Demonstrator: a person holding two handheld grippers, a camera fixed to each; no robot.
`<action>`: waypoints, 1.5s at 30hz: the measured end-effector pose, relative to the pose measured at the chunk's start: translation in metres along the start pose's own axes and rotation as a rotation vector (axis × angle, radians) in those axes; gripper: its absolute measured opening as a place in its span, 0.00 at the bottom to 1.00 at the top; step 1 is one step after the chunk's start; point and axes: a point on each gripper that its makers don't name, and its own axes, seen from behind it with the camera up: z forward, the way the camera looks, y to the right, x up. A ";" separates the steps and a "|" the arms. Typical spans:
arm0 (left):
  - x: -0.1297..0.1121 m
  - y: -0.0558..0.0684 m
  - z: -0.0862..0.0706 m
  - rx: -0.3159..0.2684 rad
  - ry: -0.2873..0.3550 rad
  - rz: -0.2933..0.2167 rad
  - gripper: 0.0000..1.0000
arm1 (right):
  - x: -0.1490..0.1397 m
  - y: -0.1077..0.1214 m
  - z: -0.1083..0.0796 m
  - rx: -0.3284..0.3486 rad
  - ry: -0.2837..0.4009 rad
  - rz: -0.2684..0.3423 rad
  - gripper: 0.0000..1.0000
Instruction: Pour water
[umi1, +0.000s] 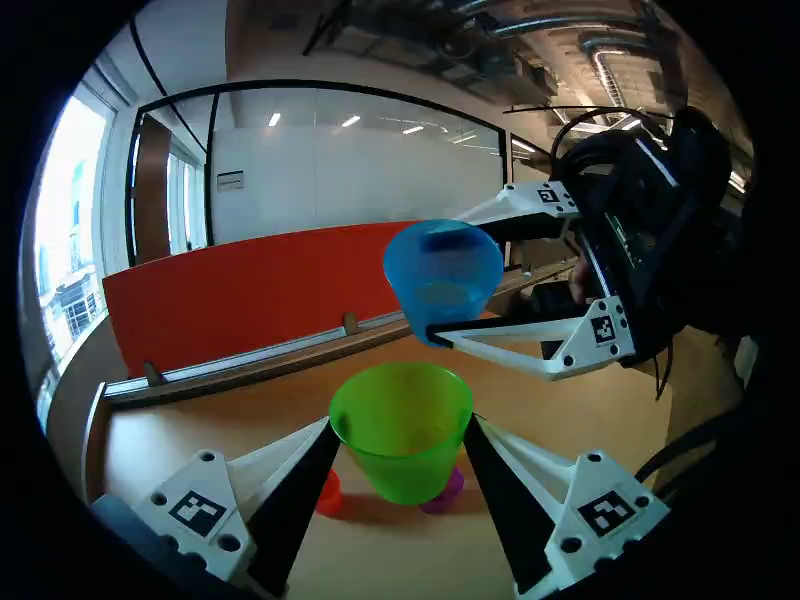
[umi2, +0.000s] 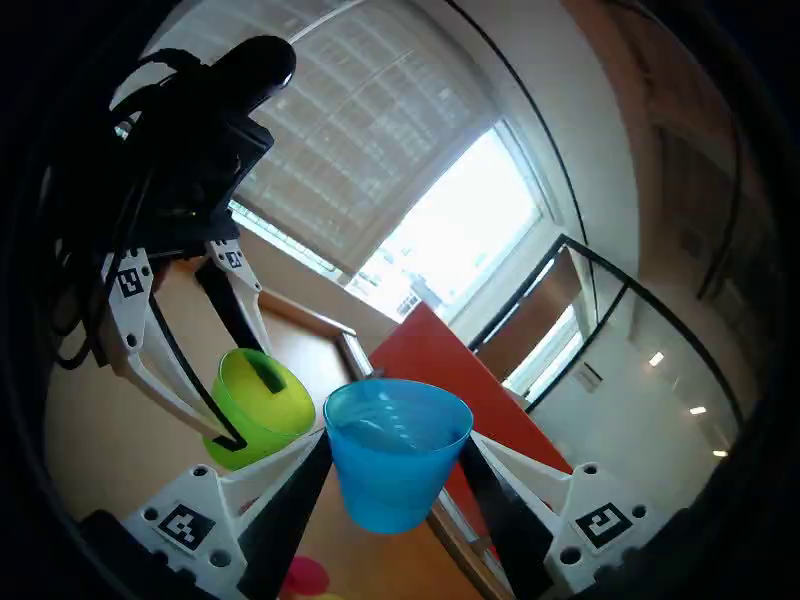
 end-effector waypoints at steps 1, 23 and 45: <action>0.000 0.000 0.000 0.000 0.000 0.000 0.86 | 0.001 -0.001 0.000 0.003 0.000 -0.006 0.89; -0.002 -0.004 0.000 0.005 -0.002 0.005 0.86 | 0.010 -0.008 0.006 0.040 -0.009 -0.144 0.89; -0.005 -0.002 0.002 -0.005 -0.009 0.014 0.86 | 0.021 -0.016 0.008 0.072 -0.013 -0.253 0.89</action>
